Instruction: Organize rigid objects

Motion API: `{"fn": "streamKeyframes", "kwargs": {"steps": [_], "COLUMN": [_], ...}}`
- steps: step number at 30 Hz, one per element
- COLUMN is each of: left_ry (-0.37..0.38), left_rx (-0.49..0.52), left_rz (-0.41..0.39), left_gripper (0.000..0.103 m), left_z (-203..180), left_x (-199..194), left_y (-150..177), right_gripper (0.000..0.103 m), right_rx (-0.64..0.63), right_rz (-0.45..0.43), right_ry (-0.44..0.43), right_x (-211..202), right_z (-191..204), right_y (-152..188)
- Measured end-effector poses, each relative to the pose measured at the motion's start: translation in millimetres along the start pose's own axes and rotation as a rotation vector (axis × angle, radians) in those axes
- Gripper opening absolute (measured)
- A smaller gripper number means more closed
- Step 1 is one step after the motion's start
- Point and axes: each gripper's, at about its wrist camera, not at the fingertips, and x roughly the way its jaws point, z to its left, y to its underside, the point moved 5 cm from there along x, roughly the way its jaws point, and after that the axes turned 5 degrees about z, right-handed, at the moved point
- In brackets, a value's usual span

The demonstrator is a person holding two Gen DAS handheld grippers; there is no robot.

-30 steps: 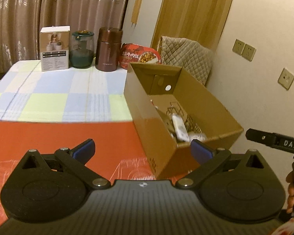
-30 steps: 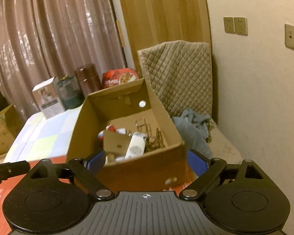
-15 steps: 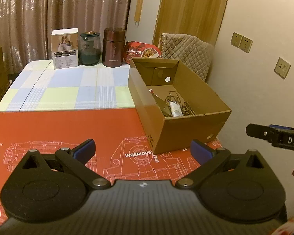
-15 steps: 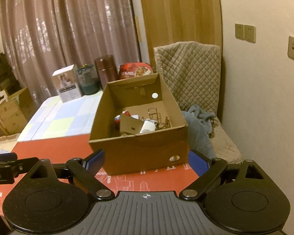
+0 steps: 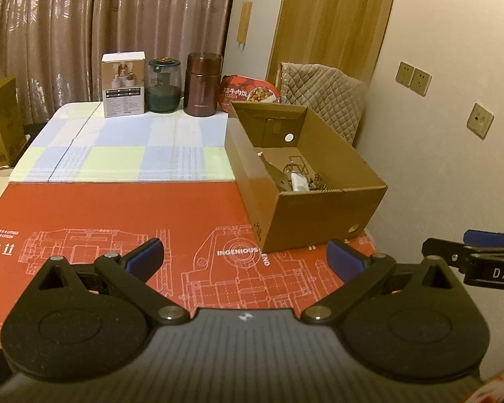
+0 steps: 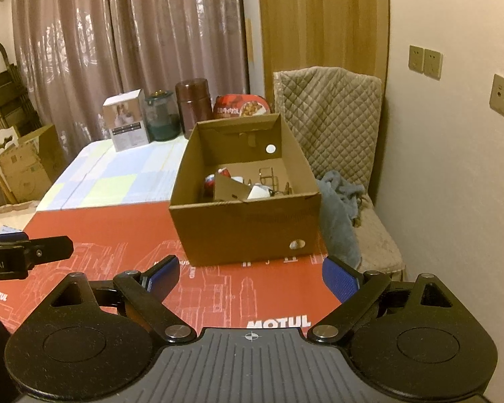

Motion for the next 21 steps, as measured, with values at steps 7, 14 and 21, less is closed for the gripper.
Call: {"fn": "streamKeyframes", "kwargs": {"steps": [7,14,21], "left_ry": [-0.013,-0.032,-0.036], "left_rx": [-0.013,-0.027,-0.026], "left_rz": [0.016,0.019,0.014], "left_gripper": [0.102,0.102,0.102], "left_z": [1,4,4], "left_x": [-7,-10,-12], "left_y": [16,24,24], "right_gripper": [0.089,0.089,0.089], "right_rx": [-0.016,-0.016,-0.011], "right_rz": [0.001,-0.003,-0.006], "right_ry": [-0.003,-0.012,-0.016], "right_x": [-9,-14,-15], "right_z": [6,12,13], "right_y": [7,11,12]}}
